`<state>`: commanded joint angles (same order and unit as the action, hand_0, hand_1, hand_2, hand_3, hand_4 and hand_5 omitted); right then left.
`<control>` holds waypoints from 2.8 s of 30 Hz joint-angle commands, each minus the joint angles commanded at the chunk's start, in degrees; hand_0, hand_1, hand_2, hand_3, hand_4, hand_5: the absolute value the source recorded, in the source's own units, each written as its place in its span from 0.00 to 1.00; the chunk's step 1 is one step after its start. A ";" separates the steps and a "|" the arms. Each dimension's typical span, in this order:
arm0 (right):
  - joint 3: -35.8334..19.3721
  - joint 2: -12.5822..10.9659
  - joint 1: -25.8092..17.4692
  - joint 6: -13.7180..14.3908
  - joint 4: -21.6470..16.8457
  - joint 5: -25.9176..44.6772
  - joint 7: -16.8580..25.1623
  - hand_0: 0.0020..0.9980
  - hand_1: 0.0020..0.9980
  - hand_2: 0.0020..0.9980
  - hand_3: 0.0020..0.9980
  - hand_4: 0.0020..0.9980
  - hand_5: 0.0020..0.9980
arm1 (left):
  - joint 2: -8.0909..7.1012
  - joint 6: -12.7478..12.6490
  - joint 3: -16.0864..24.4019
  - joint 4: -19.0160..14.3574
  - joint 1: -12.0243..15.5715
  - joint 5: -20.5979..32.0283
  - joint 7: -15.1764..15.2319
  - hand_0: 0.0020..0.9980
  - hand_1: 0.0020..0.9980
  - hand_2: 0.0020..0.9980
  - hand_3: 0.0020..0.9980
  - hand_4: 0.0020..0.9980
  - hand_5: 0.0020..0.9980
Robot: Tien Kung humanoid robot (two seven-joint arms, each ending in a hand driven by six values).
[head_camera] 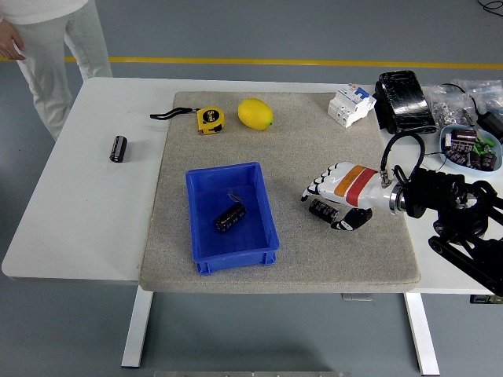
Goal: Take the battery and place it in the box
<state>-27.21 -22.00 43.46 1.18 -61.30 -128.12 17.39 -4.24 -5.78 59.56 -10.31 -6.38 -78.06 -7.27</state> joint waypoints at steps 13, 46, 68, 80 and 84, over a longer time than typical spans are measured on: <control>0.77 0.95 0.53 2.74 4.19 0.44 1.84 0.68 0.66 0.71 0.66 0.69 0.11 | 0.20 0.07 -1.44 0.00 -0.31 1.40 -0.08 0.63 0.60 0.64 0.72 0.71 0.71; -5.65 -1.09 -0.04 2.50 -2.34 3.50 2.84 0.60 0.53 0.57 0.56 0.55 0.04 | 0.05 0.27 -1.63 0.00 -0.27 1.43 -0.05 0.64 0.60 0.64 0.72 0.71 0.72; -6.45 6.98 3.81 -2.41 -19.46 5.94 3.29 0.62 0.56 0.59 0.56 0.60 0.07 | -0.05 -0.38 -3.55 0.00 -0.50 3.08 0.00 0.64 0.60 0.64 0.71 0.71 0.71; -4.96 7.04 4.39 -4.48 -16.32 3.78 3.25 0.64 0.67 0.75 0.85 0.79 0.14 | -0.12 -0.86 -4.24 -0.06 -0.51 4.07 0.18 0.63 0.59 0.63 0.71 0.72 0.72; -5.17 6.71 4.31 -4.21 -16.46 3.23 4.09 0.66 0.67 0.76 0.88 0.83 0.12 | -0.04 -0.84 -3.84 -0.08 -0.26 3.77 0.05 0.63 0.59 0.63 0.71 0.71 0.71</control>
<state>-32.38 -15.29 47.77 -3.03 -77.76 -124.89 21.48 -4.27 -6.62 55.72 -10.39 -6.64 -74.29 -7.22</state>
